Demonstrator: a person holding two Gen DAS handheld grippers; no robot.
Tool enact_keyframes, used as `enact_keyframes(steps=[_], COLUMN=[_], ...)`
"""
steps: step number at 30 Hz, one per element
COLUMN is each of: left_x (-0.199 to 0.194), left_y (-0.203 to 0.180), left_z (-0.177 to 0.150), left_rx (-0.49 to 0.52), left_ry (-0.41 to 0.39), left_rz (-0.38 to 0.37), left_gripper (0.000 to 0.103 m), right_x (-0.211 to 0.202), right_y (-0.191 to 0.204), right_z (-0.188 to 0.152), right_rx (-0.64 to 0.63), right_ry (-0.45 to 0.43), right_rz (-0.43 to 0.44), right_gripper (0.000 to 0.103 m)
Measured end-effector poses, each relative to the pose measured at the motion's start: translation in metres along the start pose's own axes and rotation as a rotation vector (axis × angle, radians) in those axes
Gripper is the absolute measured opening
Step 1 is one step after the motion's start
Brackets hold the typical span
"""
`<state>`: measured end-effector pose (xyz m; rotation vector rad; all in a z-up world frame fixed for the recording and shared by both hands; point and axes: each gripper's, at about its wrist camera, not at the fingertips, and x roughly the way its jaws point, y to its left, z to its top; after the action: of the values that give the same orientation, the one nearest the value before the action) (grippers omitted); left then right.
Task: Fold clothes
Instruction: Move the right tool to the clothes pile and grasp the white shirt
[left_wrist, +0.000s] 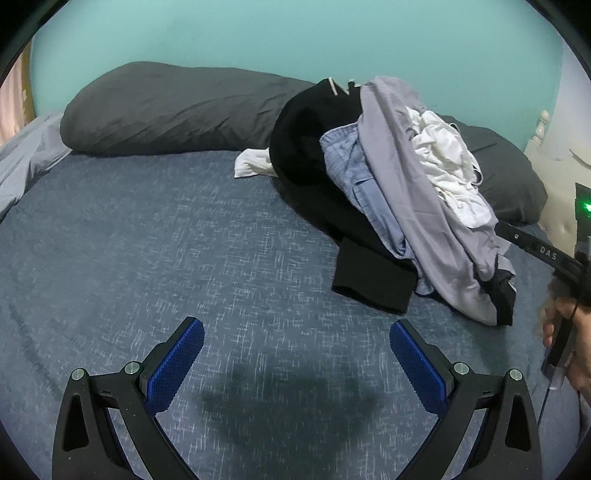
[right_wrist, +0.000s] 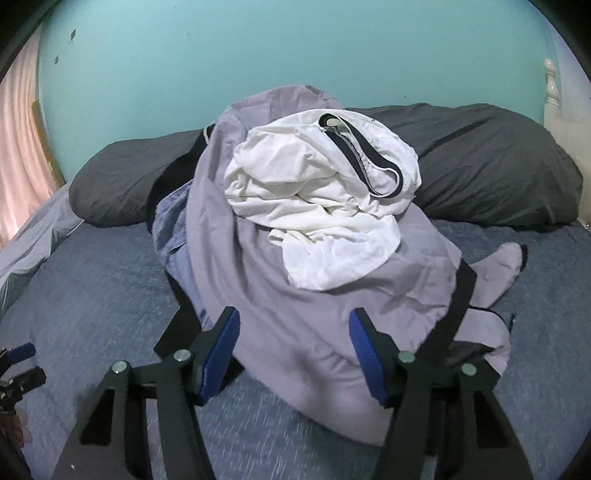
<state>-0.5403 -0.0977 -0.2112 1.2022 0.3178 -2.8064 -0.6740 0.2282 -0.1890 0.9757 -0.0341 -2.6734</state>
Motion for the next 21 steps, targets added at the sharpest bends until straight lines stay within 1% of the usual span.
enact_keyframes(steps=[6,7,9,11,13,15,17,19,20,21], left_x=[0.011,0.013,0.016,0.018,0.018,0.016,0.015,0.013,0.013,0.012], left_y=[0.006,0.007,0.009,0.011,0.012,0.014,0.015,0.016,0.015,0.015], left_z=[-0.001,-0.001,-0.002,-0.003,-0.004,-0.004,-0.005,-0.007,-0.007,-0.008], left_rx=[-0.006,-0.007,-0.008,-0.006,-0.003,-0.004,-0.008,-0.008,-0.005,-0.003], left_ry=[0.008,0.010,0.013,0.014,0.010,0.001,-0.001,0.001,0.000,0.000], left_rz=[-0.002,-0.002,-0.004,-0.005,-0.004,-0.004,-0.009,-0.015,-0.015,-0.015], left_gripper=[0.103,0.103,0.103,0.103,0.103,0.103,0.103,0.103,0.103,0.103], right_x=[0.032,0.037,0.044,0.051,0.059,0.066,0.069,0.074,0.075,0.076], right_y=[-0.008,-0.009,-0.011,-0.012,-0.014,-0.016,-0.017,-0.018,-0.018,-0.018], right_z=[0.008,0.009,0.010,0.011,0.011,0.010,0.010,0.010,0.010,0.010], right_rx=[0.003,0.006,0.015,0.024,0.036,0.052,0.064,0.068,0.064,0.063], right_ry=[0.010,0.012,0.011,0.012,0.017,0.031,0.027,0.025,0.024,0.023], right_rz=[-0.026,-0.029,-0.029,-0.031,-0.040,-0.038,-0.030,-0.026,-0.027,-0.027], right_gripper=[0.052,0.049,0.047,0.043,0.042,0.039,0.032,0.028,0.021,0.018])
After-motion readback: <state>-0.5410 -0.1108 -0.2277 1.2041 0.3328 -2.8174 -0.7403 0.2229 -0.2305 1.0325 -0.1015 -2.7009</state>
